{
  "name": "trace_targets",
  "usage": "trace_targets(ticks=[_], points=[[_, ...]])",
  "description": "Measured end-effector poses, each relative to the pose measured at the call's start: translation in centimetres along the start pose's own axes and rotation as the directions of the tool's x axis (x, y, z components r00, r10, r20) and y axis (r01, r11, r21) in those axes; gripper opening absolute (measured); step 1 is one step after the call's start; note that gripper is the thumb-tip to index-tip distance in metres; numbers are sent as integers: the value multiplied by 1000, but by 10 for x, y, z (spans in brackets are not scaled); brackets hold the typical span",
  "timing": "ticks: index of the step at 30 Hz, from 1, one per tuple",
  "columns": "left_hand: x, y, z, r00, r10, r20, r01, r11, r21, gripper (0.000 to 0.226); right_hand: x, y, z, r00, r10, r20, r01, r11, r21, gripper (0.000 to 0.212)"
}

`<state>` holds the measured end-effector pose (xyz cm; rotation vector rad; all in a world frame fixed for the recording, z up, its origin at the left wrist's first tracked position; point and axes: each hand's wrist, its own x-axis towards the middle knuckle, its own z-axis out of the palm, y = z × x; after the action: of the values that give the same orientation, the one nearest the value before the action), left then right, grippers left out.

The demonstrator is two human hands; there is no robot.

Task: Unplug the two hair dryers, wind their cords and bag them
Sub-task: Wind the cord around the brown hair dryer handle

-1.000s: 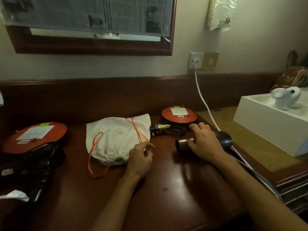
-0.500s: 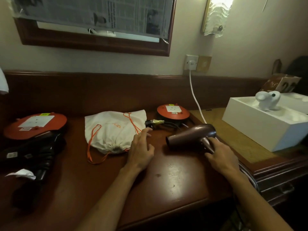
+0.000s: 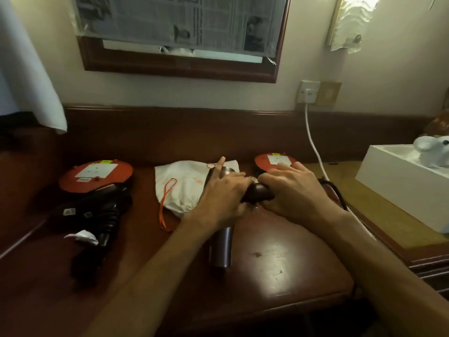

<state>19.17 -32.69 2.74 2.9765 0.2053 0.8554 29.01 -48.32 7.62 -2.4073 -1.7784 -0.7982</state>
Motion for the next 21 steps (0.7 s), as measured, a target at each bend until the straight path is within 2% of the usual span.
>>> trace_targets(ticks=[2, 5, 7, 8, 10, 12, 13, 15, 18, 20, 21], points=[[-11, -15, -5, 997, -77, -16, 76, 996, -47, 46, 7, -4, 4, 998, 10, -68, -13, 999, -37, 48], [-25, -35, -8, 973, -228, -24, 220, 958, -184, 51, 12, -2, 4, 985, 116, -131, -119, 993, -9, 73], [-33, -47, -8, 948, -318, -23, 298, 911, -286, 55, 15, 3, 6, 960, 239, -146, -220, 966, 136, 77], [-36, -52, -7, 938, -346, -28, 318, 890, -327, 56, 16, 4, 4, 935, 326, -139, -273, 913, 303, 74], [-42, -60, -4, 920, -389, -49, 342, 857, -384, 55, 20, 1, 5, 878, 477, -41, -337, 676, 655, 57], [-45, -67, -2, 898, -435, -68, 368, 827, -425, 53, 21, -7, 5, 851, 525, -18, -325, 553, 767, 30], [-46, -71, -1, 886, -459, -62, 387, 806, -448, 53, 19, -14, 5, 855, 519, 4, -309, 503, 807, 22], [-49, -80, 4, 849, -527, -35, 431, 730, -530, 51, 17, -36, 6, 879, 470, 72, -281, 390, 877, 19], [-55, -90, 14, 798, -603, 4, 476, 626, -617, 39, 17, -70, 17, 927, 326, 184, -283, 288, 915, 37], [-56, -94, 16, 780, -625, 31, 483, 570, -664, 41, 21, -87, 35, 955, 224, 196, -270, 379, 885, 50], [-57, -95, 16, 777, -628, 47, 481, 544, -687, 46, 25, -94, 43, 962, 182, 202, -264, 448, 854, 47]])
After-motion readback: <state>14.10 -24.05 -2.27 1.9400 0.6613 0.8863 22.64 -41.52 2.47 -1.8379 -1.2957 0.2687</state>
